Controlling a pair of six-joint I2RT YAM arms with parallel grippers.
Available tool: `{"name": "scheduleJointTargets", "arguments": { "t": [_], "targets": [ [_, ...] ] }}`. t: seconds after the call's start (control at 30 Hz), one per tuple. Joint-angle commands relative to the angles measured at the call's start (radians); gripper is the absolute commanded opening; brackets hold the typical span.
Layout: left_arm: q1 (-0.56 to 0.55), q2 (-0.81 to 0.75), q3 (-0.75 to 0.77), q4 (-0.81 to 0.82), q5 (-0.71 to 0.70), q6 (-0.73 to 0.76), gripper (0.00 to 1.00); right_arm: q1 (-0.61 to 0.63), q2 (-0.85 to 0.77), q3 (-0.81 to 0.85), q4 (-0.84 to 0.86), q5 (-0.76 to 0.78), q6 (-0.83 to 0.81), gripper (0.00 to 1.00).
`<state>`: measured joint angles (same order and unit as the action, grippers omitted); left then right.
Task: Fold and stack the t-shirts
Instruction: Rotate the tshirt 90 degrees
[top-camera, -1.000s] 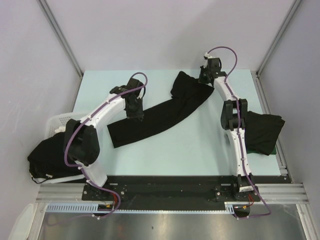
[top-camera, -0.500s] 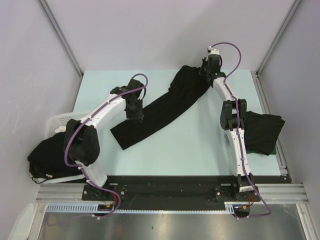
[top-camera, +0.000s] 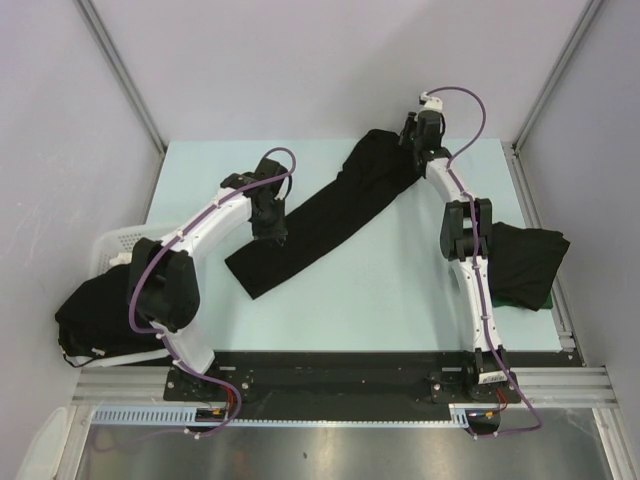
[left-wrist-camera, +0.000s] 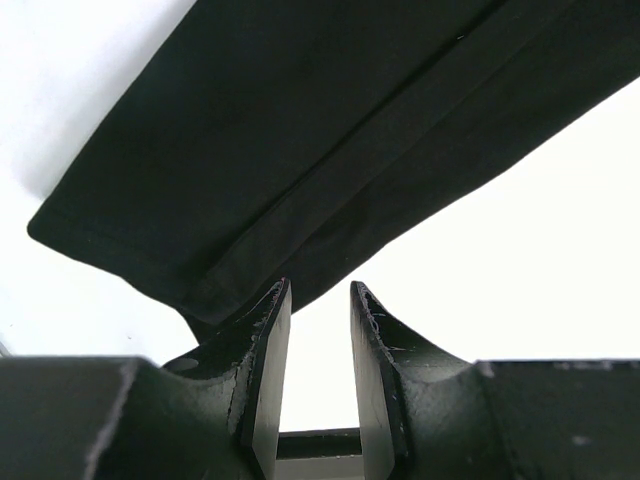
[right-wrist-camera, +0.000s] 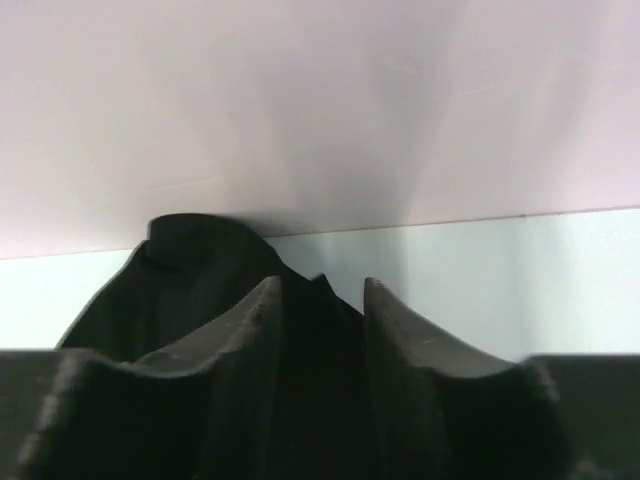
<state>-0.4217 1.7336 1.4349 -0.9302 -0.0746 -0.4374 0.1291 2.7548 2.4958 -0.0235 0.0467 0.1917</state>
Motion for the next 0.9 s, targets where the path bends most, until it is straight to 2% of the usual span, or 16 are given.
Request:
{"name": "scheduleJointTargets", "arguments": {
  "t": [0.0, 0.03, 0.1, 0.13, 0.23, 0.4, 0.53, 0.7, 0.87],
  "targets": [
    [-0.008, -0.032, -0.002, 0.001, 0.002, -0.014, 0.35, -0.005, -0.038, -0.050, 0.111, 0.044, -0.012, 0.49],
    [-0.008, -0.035, -0.004, 0.001, 0.004, -0.012, 0.35, -0.008, -0.050, -0.060, 0.118, 0.041, -0.012, 0.60],
    [-0.008, -0.045, -0.019, -0.004, 0.001, -0.006, 0.35, -0.013, -0.064, -0.071, 0.117, 0.027, -0.012, 0.72],
    [-0.008, -0.055, -0.027, -0.009, -0.001, -0.001, 0.36, -0.014, -0.084, -0.074, 0.106, 0.022, -0.014, 0.81],
    [-0.008, -0.089, -0.074, -0.012, -0.017, -0.004, 0.36, -0.017, -0.166, -0.119, 0.089, 0.005, -0.021, 0.91],
    [-0.008, -0.124, -0.165, -0.015, -0.047, -0.034, 0.36, -0.014, -0.358, -0.302, 0.028, -0.066, -0.026, 1.00],
    [-0.008, -0.141, -0.218, 0.014, -0.031, -0.049, 0.36, -0.003, -0.496, -0.402, -0.104, -0.111, -0.012, 1.00],
    [-0.011, -0.166, -0.261, 0.005, -0.022, -0.055, 0.37, 0.007, -0.654, -0.537, -0.136, -0.142, -0.023, 1.00],
    [-0.014, -0.186, -0.284, -0.038, -0.066, -0.067, 0.37, 0.001, -0.712, -0.601, -0.159, -0.159, -0.029, 1.00]
  ]
}}
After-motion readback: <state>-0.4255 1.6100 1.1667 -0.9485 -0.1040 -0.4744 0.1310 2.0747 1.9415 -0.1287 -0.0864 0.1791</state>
